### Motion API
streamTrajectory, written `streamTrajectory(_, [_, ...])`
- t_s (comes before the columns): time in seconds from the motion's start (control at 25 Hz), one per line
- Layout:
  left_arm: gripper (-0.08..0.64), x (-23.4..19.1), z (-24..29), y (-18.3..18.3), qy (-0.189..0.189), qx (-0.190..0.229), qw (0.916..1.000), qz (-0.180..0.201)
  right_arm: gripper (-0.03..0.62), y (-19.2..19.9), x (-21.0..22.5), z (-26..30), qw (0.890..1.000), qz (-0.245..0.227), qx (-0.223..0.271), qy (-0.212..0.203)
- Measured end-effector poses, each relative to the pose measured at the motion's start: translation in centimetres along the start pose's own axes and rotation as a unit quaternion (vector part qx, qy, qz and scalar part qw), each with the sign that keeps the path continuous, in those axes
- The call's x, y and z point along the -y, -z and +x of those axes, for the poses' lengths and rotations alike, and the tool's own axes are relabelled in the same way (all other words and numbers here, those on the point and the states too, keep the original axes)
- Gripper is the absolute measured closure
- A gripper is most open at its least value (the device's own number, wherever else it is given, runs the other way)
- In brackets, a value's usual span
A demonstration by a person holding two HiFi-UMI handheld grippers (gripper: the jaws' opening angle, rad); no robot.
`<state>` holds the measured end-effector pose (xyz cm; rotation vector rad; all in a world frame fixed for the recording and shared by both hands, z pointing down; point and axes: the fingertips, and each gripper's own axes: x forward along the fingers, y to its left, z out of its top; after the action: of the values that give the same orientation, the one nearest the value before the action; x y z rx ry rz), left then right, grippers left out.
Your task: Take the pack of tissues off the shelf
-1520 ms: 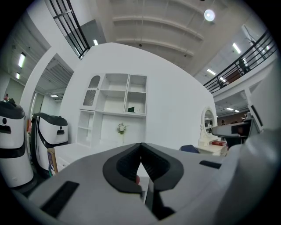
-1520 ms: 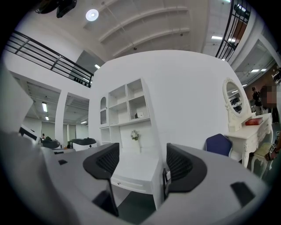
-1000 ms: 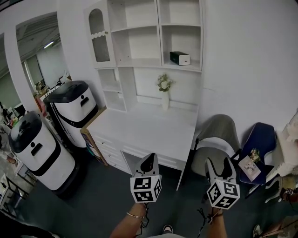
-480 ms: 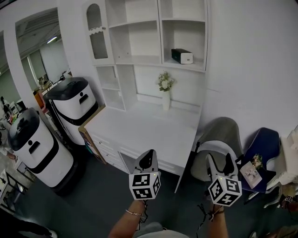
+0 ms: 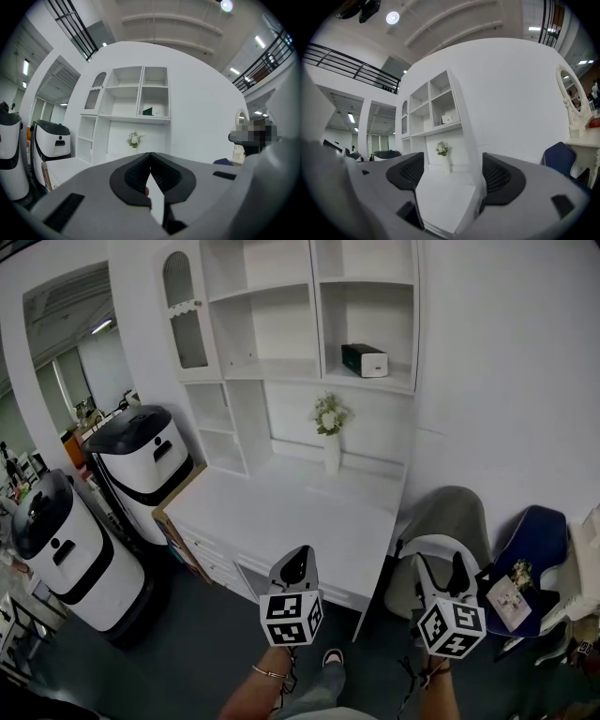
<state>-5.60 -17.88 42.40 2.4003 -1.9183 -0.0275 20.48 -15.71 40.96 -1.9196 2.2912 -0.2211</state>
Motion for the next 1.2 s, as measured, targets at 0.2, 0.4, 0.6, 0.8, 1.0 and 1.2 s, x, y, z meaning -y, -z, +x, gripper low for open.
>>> streamTrajectory(0.2, [0.543,-1.0,4.9,-1.2,0.007,0.012,0.9999,-0.007,0.203,-0.8,0.7,4.0,1.0,-0.007,0.004,0.005])
streamTrajectory(0.4, [0.543,-1.9,10.3,-2.6,0.018,0.021,0.9996,-0.011,0.203,-2.5,1.3,9.1,1.0,-0.013,0.013,0.009])
streamTrajectory(0.6, [0.543,-3.4,15.8,-4.8,0.024,0.033,0.9991,-0.012,0.204,-4.6,1.2,14.6,1.0,-0.019,0.023,0.007])
streamTrajectory(0.8, [0.543,-5.3,20.7,-6.7,0.023,0.049,0.9985,-0.012,0.202,-6.0,1.0,20.1,0.999,-0.021,0.034,0.0])
streamTrajectory(1.0, [0.543,-7.4,24.9,-7.5,0.019,0.054,0.9983,-0.012,0.198,-6.8,0.4,25.0,0.999,-0.02,0.043,-0.009])
streamTrajectory(1.2, [0.543,-8.8,27.9,-7.4,0.015,0.049,0.9985,-0.018,0.196,-6.3,0.4,28.0,0.999,-0.018,0.037,-0.01])
